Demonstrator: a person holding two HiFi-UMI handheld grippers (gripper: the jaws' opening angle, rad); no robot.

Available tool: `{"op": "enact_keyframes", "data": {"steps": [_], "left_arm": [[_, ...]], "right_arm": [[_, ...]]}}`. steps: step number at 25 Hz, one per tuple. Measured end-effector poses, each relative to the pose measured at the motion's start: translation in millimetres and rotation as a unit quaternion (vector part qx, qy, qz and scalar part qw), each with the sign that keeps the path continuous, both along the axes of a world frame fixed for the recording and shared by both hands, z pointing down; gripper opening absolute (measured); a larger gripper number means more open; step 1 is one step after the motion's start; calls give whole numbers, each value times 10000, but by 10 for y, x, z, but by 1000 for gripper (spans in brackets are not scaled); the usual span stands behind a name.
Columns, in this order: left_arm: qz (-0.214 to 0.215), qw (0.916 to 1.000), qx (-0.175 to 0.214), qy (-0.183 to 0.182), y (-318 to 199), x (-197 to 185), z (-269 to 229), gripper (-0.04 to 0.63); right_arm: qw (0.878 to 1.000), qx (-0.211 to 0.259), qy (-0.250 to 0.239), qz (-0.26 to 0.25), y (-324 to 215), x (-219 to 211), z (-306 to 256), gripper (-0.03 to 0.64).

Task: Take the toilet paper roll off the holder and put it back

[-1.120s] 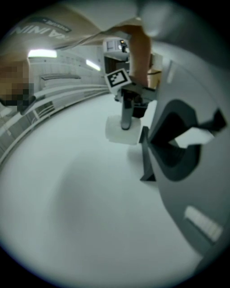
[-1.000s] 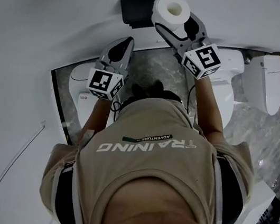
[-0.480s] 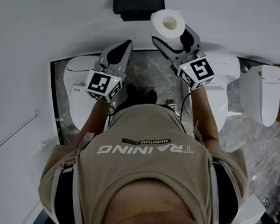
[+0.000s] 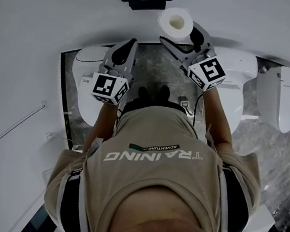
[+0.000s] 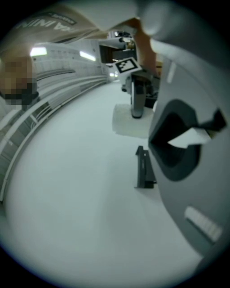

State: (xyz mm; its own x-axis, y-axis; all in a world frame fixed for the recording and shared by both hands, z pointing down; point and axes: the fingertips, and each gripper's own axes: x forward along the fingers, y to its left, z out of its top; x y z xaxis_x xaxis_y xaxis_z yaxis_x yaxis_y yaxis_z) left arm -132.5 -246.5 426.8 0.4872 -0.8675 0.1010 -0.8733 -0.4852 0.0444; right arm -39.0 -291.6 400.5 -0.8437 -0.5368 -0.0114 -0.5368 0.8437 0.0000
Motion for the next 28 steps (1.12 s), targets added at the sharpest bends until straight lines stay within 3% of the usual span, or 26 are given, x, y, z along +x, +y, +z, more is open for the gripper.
{"op": "enact_keyframes", "data": {"steps": [11, 17, 28], "left_arm": [[392, 9991, 128, 120, 153, -121, -2, 0], [479, 9986, 153, 146, 158, -134, -13, 0], [336, 9994, 22, 119, 72, -177, 4, 0]], "right_arm": [[9982, 169, -235, 534, 1, -71, -187, 334], [9974, 338, -237, 591, -548, -196, -301, 334], [9976, 160, -266, 612, -1611, -415, -249, 334]]}}
